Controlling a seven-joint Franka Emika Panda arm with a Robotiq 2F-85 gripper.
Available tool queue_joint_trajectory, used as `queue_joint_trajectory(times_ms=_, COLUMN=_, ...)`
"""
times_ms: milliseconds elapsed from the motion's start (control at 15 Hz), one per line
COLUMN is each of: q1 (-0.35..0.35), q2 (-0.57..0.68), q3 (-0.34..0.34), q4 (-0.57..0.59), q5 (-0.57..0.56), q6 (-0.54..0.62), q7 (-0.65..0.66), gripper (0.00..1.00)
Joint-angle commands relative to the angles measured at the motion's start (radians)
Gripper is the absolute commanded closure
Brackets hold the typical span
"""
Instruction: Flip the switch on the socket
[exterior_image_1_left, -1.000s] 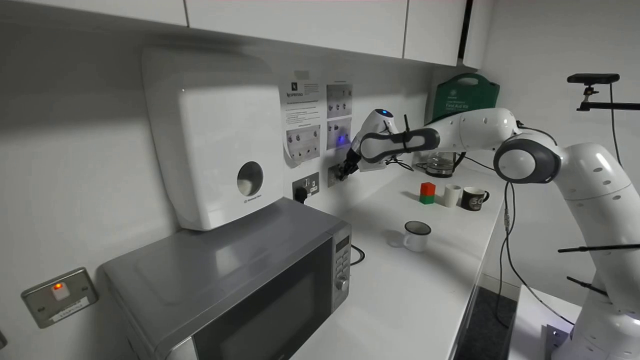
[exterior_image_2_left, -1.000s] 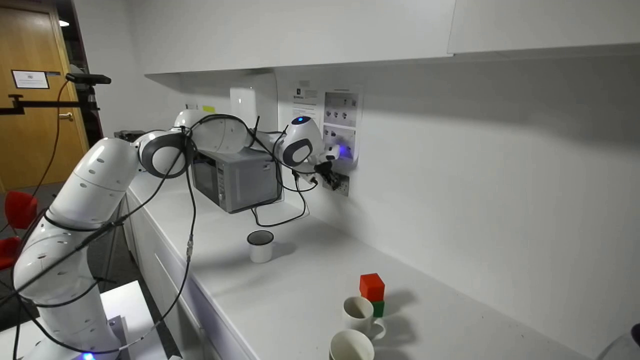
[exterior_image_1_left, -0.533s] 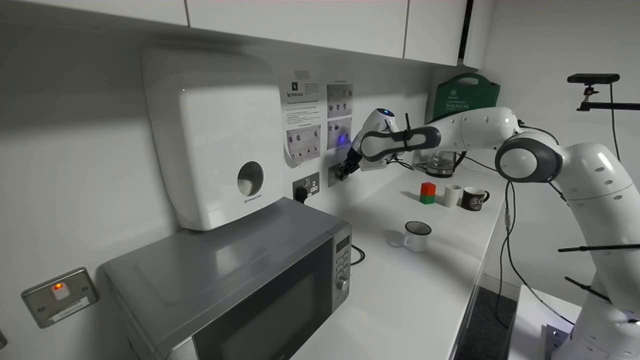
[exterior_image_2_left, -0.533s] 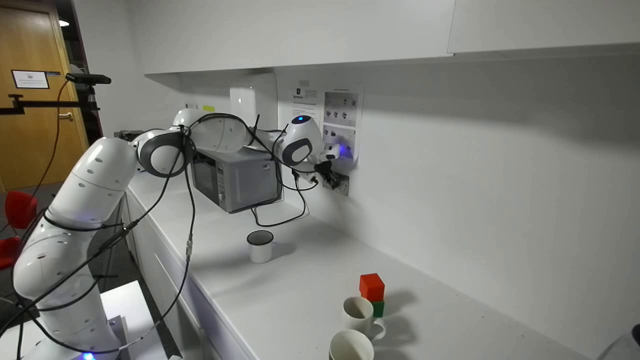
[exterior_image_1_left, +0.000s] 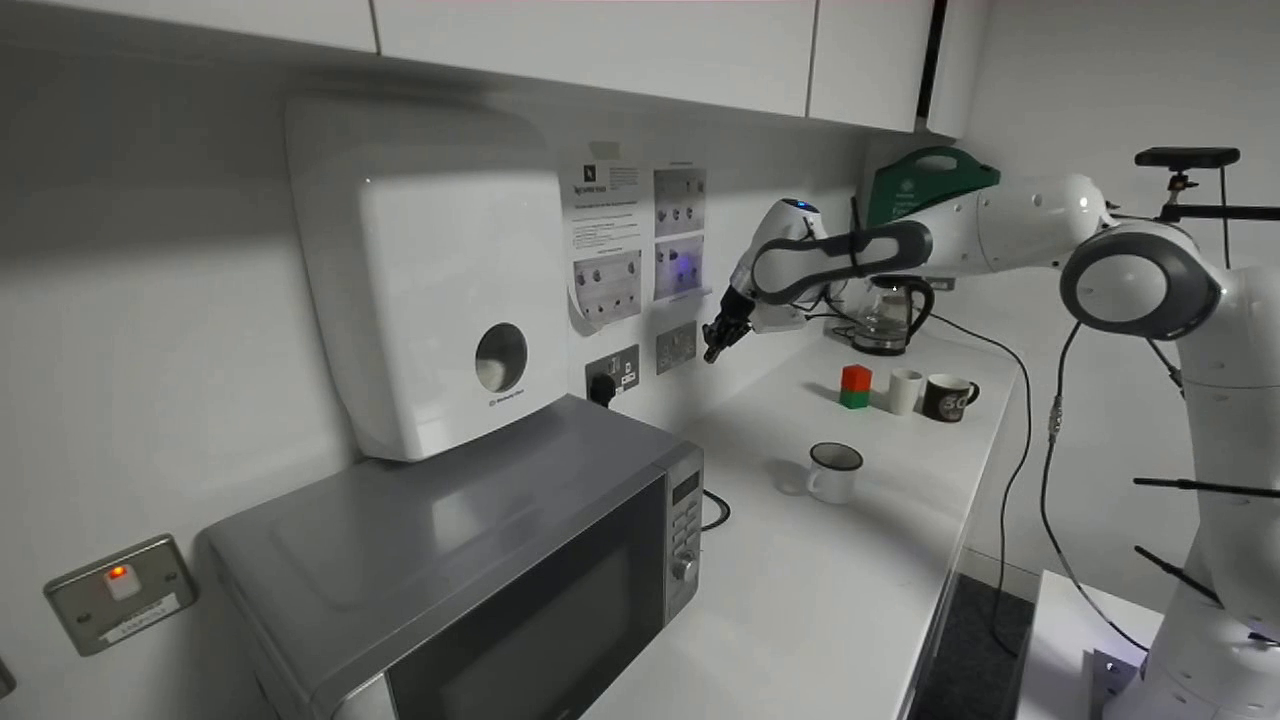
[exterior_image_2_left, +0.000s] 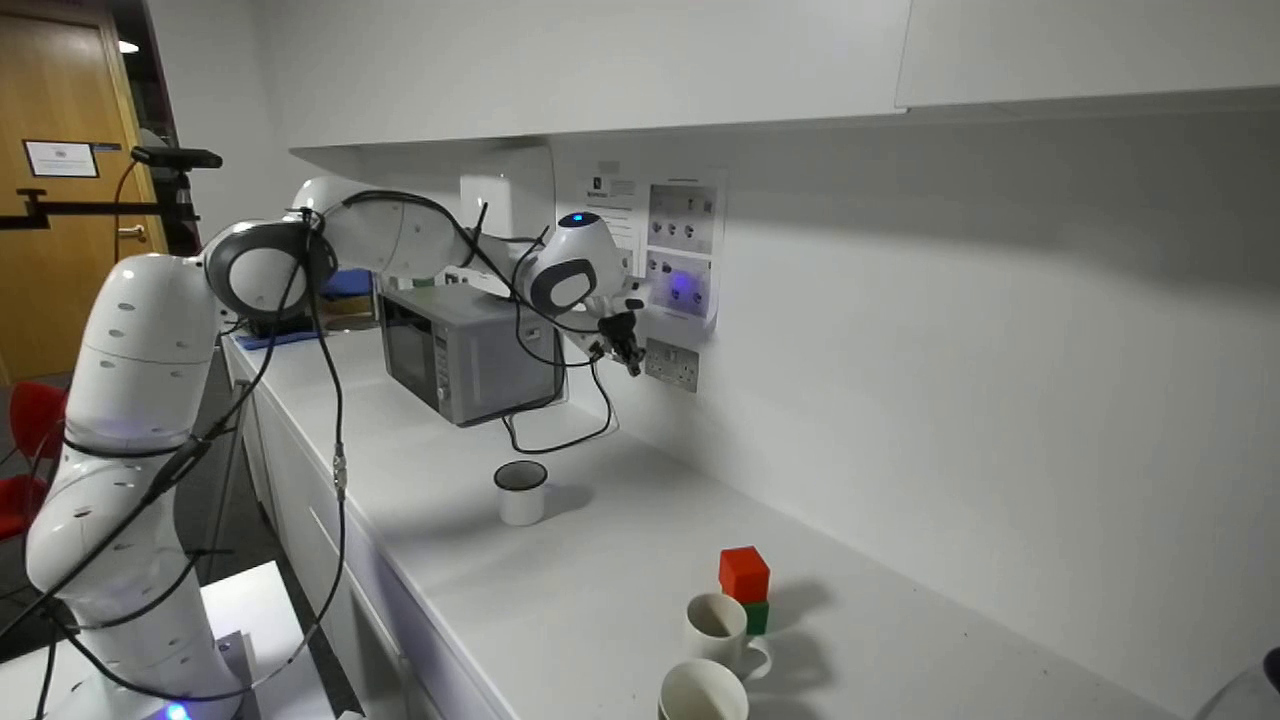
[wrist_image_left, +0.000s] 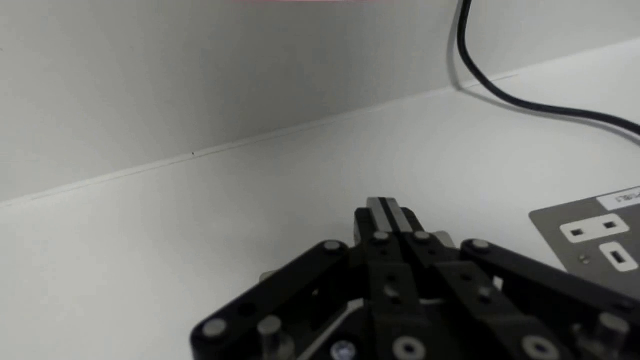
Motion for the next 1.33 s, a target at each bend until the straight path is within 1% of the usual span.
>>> queue_joint_trajectory(times_ms=0, q1=-0.015, q2=-0.168, q3=0.000, q4=-0.168, q5=0.039, q6=-0.076, q7=-0.047, gripper=1.00)
queue_joint_trajectory(times_ms=333, q1=-0.016, q2=-0.355, q3=-0.030, q4=-0.332, q5=0.069, q6=-0.169, q7=-0.077, gripper=1.00)
queue_joint_trajectory(times_ms=600, q1=-0.009, q2=-0.479, q3=-0.063, q4=-0.434, q5=0.089, q6=-0.227, q7=-0.100, gripper=1.00)
queue_joint_trajectory(times_ms=800, q1=-0.006, q2=-0.588, q3=-0.088, q4=-0.511, q5=0.076, q6=-0.328, q7=-0.134, gripper=1.00)
queue_joint_trajectory(times_ms=1000, q1=-0.006, q2=-0.675, q3=-0.109, q4=-0.563, q5=0.057, q6=-0.431, q7=-0.144, gripper=1.00)
queue_joint_trajectory(times_ms=1267, q1=-0.013, q2=-0.769, q3=-0.120, q4=-0.624, q5=0.018, q6=-0.503, q7=-0.122, gripper=1.00)
